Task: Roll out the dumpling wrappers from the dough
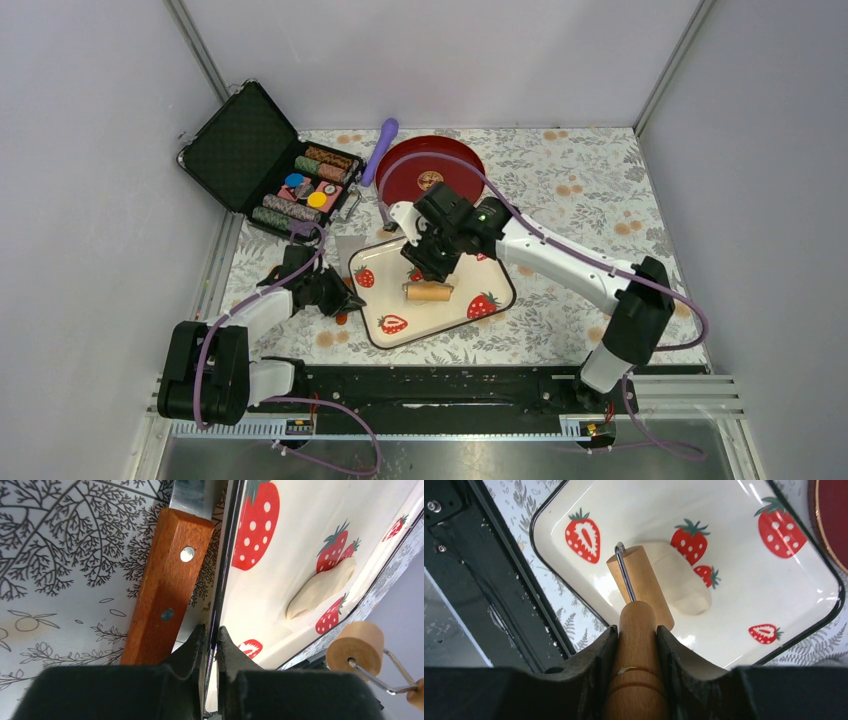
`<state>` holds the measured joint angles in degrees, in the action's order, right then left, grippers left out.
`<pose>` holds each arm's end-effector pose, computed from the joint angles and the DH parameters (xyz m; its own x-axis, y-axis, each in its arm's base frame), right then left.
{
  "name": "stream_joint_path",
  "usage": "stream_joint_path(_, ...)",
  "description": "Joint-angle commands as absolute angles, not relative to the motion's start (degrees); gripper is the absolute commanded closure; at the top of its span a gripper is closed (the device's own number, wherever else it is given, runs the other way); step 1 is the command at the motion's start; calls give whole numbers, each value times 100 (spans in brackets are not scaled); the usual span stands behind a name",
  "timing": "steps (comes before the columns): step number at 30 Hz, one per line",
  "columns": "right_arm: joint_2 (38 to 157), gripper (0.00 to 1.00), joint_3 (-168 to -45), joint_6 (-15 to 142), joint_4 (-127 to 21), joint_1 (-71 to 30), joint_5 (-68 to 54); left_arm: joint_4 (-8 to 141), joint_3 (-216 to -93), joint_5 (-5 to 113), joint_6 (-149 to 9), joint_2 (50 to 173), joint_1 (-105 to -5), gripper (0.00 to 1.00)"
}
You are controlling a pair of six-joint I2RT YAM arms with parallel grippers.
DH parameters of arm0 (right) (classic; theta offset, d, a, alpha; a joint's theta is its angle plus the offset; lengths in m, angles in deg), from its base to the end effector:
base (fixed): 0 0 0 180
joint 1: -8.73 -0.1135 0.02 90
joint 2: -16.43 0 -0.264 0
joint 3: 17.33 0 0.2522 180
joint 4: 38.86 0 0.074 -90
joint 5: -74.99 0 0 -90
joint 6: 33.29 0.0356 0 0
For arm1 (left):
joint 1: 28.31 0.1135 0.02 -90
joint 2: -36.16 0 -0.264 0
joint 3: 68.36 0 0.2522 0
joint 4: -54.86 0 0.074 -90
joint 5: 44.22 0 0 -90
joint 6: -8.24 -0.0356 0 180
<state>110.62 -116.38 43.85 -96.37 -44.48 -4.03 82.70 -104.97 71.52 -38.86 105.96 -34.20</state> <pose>0.2082 0.2897 0.3116 -0.2738 -0.7309 -0.6252 -0.9399 0.3413 0.0126 0.1887 -0.0350 0.1304 -0.8429 -0.5295 -0.0962 -0.3714 0.7017 -0.6080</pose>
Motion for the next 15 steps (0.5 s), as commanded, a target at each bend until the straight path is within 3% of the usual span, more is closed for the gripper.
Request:
stream_joint_path(1,11346,100,-12081,4089,-9406,-4352,-563,8523,-10463,6498,-3891,10646,-3339,100)
stream_joint_path(15,11942,100,-11497,3915,-8878,-4015,-627,8529,-10463,6538,-3922,10665,-3341,100)
